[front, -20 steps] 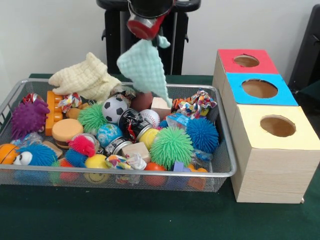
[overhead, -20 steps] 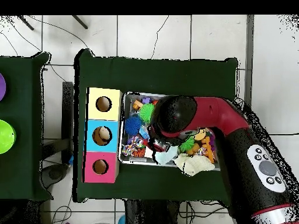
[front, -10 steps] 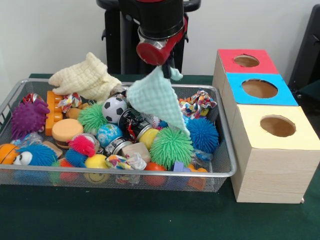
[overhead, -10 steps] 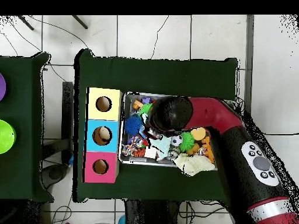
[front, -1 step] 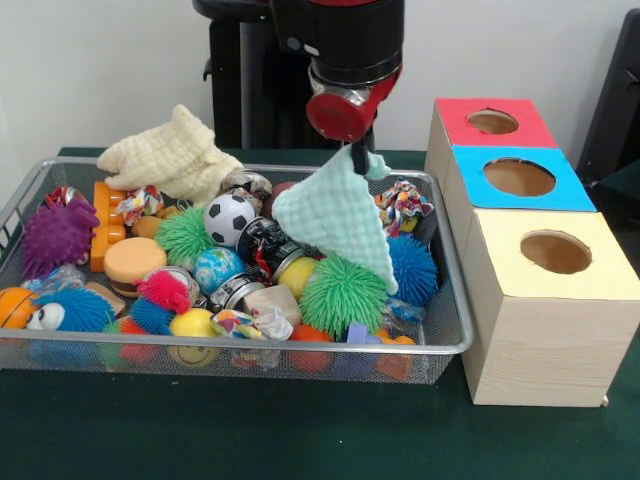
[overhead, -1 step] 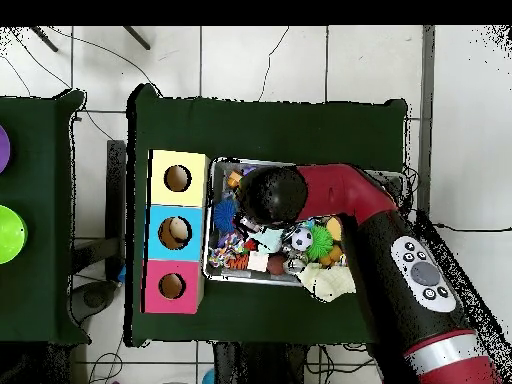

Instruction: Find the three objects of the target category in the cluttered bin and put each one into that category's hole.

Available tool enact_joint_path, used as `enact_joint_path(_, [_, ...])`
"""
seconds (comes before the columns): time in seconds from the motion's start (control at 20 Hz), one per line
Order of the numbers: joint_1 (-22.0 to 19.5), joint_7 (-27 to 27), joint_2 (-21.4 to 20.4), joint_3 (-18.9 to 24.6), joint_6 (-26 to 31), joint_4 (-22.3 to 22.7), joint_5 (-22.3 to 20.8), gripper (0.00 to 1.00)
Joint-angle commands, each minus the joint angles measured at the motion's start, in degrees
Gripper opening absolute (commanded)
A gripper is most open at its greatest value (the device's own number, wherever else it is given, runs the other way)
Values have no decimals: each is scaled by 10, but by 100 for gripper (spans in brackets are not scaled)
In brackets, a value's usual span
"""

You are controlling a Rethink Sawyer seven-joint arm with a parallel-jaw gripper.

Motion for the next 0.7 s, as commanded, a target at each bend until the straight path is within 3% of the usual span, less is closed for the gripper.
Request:
enact_joint_path(0.05, [11, 42, 11, -20, -63, -1, -52, 0])
enact_joint_path(0.35, [11, 54, 15, -22, -78, 11, -49, 0])
enact_joint_path(0.4, [13, 53, 15, -25, -76, 10, -48, 100])
enact_joint_path(0.7, [18, 52, 17, -32, -60, 9, -46, 100])
